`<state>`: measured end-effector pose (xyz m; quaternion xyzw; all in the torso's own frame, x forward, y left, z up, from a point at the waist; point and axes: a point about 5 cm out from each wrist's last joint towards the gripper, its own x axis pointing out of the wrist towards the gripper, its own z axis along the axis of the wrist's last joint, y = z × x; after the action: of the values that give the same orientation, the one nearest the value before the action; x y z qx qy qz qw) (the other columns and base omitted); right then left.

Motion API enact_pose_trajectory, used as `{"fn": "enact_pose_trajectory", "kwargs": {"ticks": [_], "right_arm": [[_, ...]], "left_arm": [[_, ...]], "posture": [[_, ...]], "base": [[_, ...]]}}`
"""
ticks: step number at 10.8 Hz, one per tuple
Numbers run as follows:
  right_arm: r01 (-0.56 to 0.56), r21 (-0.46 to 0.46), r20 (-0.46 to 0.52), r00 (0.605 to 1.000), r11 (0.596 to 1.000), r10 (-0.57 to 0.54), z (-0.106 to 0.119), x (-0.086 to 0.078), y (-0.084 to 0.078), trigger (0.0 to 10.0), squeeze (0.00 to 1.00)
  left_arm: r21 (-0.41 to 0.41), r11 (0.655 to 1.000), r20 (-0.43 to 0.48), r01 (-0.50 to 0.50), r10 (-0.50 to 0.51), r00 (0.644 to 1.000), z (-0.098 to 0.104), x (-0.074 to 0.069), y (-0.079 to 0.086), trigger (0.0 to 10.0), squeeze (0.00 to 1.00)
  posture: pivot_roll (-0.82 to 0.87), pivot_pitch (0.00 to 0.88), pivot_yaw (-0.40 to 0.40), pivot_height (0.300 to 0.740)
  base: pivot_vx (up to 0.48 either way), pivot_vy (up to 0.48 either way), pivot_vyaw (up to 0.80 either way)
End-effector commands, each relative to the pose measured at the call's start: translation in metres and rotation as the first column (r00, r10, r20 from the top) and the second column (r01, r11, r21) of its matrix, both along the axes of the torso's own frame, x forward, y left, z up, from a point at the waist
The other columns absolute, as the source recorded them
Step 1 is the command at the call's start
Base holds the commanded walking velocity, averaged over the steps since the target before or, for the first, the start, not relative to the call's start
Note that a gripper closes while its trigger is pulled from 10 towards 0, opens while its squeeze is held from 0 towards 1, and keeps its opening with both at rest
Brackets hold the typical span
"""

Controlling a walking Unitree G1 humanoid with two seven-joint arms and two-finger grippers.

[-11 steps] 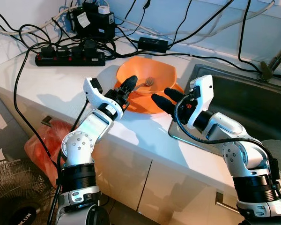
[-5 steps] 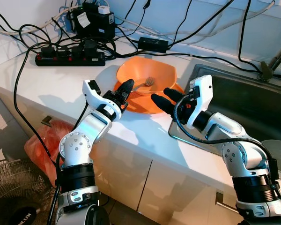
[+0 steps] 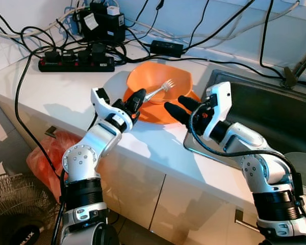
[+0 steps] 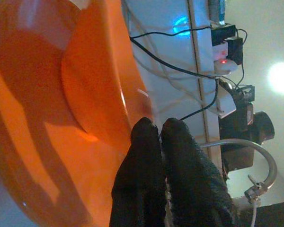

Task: Kitchen organization

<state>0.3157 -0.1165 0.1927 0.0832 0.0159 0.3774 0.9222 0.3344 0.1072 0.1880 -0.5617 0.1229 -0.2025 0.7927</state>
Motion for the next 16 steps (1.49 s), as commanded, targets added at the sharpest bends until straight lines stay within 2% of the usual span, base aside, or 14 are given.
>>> {"fn": "enact_pose_trajectory", "kwargs": {"ticks": [1,3,5,9,11,13,14,16], "right_arm": [[0.010,-0.006,-0.010,1.000,1.000,-0.010,-0.002,-0.001,-0.002,10.0,0.00],[0.012,-0.005,-0.011,1.000,1.000,-0.012,-0.002,0.000,-0.002,10.0,0.00],[0.015,0.001,-0.012,1.000,1.000,-0.015,-0.002,0.001,-0.002,10.0,0.00],[0.029,0.091,-0.034,0.999,0.995,-0.026,0.004,0.004,-0.002,10.0,0.00],[0.048,0.256,-0.080,0.996,0.966,-0.028,0.014,0.008,-0.003,10.0,0.00],[0.060,0.355,-0.116,0.993,0.933,-0.019,0.019,0.010,-0.004,10.0,0.00],[0.065,0.442,-0.144,0.990,0.895,-0.001,0.023,0.013,-0.004,10.0,0.00],[0.071,0.479,-0.158,0.987,0.875,0.006,0.025,0.016,-0.004,10.0,0.00]], "left_arm": [[-0.030,0.999,0.016,0.032,-0.032,0.999,0.010,0.000,-0.011,0.0,0.00],[-0.030,0.999,0.037,0.041,-0.040,0.999,0.013,-0.001,-0.010,0.0,0.00],[0.024,0.997,0.093,0.070,-0.072,0.993,0.013,-0.003,-0.010,0.0,0.00],[-0.053,0.988,0.203,0.145,-0.132,0.970,0.025,-0.012,-0.020,0.0,0.00],[-0.066,0.982,0.229,0.175,-0.156,0.961,0.026,-0.015,-0.022,0.0,0.00],[-0.069,0.982,0.232,0.177,-0.157,0.960,0.026,-0.015,-0.022,0.0,0.00],[-0.072,0.979,0.243,0.192,-0.169,0.955,0.027,-0.017,-0.024,0.0,0.00],[-0.074,0.976,0.247,0.206,-0.183,0.952,0.027,-0.018,-0.026,0.0,0.00]], "posture": [[0.07,0.019,-0.032,0.740],[0.07,0.019,-0.034,0.740],[0.07,0.018,-0.035,0.740],[0.06,0.011,-0.034,0.740],[0.07,0.008,-0.033,0.740],[0.06,0.006,-0.033,0.740],[0.06,0.003,-0.034,0.740],[0.06,0.001,-0.034,0.740]], "base": [[0.000,0.000,0.00],[0.000,0.000,0.00],[0.000,0.000,0.00],[0.000,0.000,0.00],[0.000,0.000,0.00],[0.000,0.000,0.00],[0.000,0.000,0.00],[0.000,0.000,0.00]]}}
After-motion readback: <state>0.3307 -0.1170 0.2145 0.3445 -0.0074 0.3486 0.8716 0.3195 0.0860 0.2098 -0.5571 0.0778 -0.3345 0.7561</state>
